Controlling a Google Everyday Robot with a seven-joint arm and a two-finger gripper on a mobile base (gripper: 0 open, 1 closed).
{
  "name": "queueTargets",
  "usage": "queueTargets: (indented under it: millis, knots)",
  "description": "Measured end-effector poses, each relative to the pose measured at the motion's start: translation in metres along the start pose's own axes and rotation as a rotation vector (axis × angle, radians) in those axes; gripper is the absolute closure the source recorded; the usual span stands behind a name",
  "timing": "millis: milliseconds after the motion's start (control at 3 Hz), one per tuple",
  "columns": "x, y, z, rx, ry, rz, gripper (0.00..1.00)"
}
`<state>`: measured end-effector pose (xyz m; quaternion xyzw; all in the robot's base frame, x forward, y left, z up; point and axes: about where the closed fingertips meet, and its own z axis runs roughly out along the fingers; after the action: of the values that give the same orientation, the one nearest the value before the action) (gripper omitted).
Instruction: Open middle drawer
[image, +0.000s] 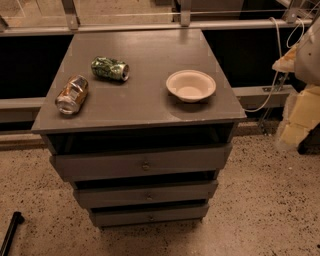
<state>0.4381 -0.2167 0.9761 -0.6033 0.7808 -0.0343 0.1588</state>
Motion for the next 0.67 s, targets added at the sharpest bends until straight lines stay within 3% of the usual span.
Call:
queueTargets:
  millis: [333,667]
  knots:
    - [0.000,0.000,0.000,0.000,0.000,0.000,0.00]
    - [0.011,0.004,0.020,-0.004,-0.061,0.026,0.00]
